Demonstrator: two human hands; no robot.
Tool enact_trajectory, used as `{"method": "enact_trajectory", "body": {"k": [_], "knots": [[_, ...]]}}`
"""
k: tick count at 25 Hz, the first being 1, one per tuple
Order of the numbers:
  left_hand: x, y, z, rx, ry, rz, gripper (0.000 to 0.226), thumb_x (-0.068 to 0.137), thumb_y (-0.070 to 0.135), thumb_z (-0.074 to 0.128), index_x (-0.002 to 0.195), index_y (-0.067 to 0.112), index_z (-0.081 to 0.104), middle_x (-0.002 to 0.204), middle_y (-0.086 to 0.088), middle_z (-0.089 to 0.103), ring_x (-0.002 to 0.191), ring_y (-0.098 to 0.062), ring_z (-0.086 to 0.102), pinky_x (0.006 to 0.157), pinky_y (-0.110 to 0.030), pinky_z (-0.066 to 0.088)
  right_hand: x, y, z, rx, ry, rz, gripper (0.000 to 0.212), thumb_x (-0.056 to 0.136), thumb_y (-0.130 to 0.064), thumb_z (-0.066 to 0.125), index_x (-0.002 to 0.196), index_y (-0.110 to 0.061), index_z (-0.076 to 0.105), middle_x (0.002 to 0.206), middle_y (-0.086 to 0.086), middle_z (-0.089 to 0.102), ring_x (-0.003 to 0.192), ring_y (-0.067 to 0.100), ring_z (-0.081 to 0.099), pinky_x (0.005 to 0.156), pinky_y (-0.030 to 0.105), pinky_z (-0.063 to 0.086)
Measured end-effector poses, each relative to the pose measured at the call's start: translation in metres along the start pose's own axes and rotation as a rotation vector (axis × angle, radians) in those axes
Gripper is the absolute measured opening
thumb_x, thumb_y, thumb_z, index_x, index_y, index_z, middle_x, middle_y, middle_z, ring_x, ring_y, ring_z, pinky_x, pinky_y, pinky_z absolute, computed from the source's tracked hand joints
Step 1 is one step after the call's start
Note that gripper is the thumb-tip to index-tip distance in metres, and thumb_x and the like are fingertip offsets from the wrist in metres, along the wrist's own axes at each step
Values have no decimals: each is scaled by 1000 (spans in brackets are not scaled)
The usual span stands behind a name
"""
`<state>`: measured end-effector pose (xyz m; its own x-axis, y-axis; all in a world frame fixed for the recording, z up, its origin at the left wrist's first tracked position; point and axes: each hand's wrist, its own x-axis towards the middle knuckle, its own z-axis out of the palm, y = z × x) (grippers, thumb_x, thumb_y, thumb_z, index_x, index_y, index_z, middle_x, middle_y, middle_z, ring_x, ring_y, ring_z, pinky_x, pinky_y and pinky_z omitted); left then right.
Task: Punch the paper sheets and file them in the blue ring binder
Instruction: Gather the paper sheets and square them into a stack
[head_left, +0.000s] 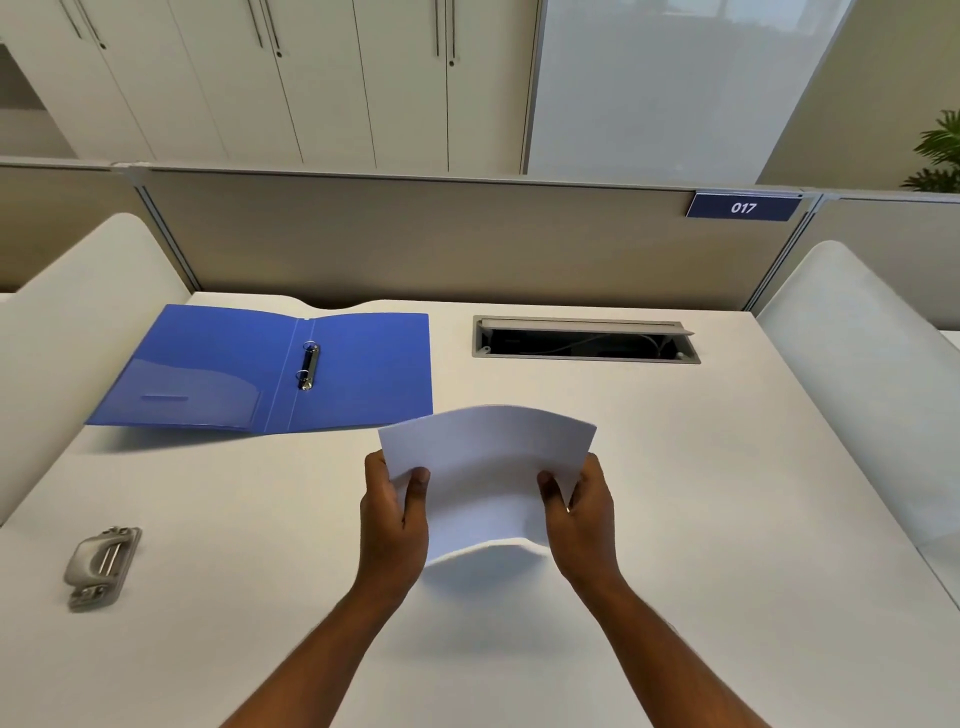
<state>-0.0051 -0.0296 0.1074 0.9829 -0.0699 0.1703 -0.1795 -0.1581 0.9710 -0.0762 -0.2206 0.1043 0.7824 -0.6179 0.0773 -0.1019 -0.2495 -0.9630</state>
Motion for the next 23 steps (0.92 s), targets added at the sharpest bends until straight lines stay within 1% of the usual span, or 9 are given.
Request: {"method": "enact_trajectory", "body": {"k": [3, 8, 10, 12, 13, 15, 18, 21, 23], "knots": [[-7, -13, -2, 19, -39, -79, 26, 98, 14, 56, 120, 16, 43, 113, 3, 60, 102, -3, 61, 81, -19, 53, -3, 9, 1, -19, -69, 36, 32, 96, -7, 63, 118, -29, 57, 107, -15, 68, 95, -7, 63, 75, 11, 49], [-12, -20, 1, 63, -57, -88, 19, 98, 10, 55, 111, 18, 45, 106, 11, 60, 91, 9, 61, 68, -7, 50, -3, 15, -2, -63, -46, 54, 33, 96, -7, 63, 104, -39, 57, 101, -17, 68, 91, -7, 63, 71, 9, 48], [-14, -22, 1, 69, -90, -110, 22, 98, 10, 56, 106, 27, 45, 106, 14, 61, 93, 3, 63, 68, -9, 50, -5, 22, -3, -65, -84, 85, 36, 96, -9, 63, 103, -44, 55, 103, -18, 68, 95, -2, 65, 73, 12, 47], [-11, -23, -1, 130, -99, -94, 21, 98, 10, 55, 103, 28, 46, 100, 14, 63, 92, -6, 65, 67, -13, 49, -4, 26, -4, -36, -89, 110, 31, 95, -12, 66, 106, -39, 57, 104, -15, 69, 99, 9, 68, 76, 18, 52], [-6, -21, -3, 179, -96, -50, 17, 98, 10, 55, 102, 25, 47, 96, 12, 65, 88, -11, 66, 66, -17, 48, -1, 24, -6, 6, -66, 112, 29, 94, -14, 70, 111, -34, 57, 104, -11, 70, 97, 14, 69, 78, 24, 56], [6, -14, -10, 315, -107, 81, 14, 99, 12, 54, 100, 23, 47, 88, 6, 66, 76, -17, 64, 60, -22, 47, 8, 12, -15, 121, 22, 58, 44, 88, -14, 77, 123, -24, 53, 109, -7, 69, 93, 16, 71, 84, 36, 60], [29, 4, -24, 543, -174, 252, 9, 98, 20, 44, 101, 23, 52, 84, 4, 66, 67, -18, 60, 57, -27, 46, 26, -12, -38, 32, 81, -152, 68, 80, -13, 86, 136, -17, 48, 124, -5, 64, 109, 12, 67, 94, 26, 54], [40, 19, -24, 690, -222, 440, 19, 93, 24, 45, 101, 17, 61, 81, 1, 70, 63, -15, 59, 59, -19, 41, 37, -31, -56, -258, -74, -342, 64, 80, -18, 86, 135, -24, 55, 133, -15, 63, 125, 2, 58, 104, 18, 44], [39, 25, -16, 660, -280, 504, 18, 93, 24, 49, 101, 17, 65, 84, 0, 72, 67, -18, 65, 63, -20, 46, 38, -35, -54, -249, -266, -292, 51, 85, -15, 81, 128, -34, 60, 118, -21, 71, 116, 0, 64, 98, 16, 47]]}}
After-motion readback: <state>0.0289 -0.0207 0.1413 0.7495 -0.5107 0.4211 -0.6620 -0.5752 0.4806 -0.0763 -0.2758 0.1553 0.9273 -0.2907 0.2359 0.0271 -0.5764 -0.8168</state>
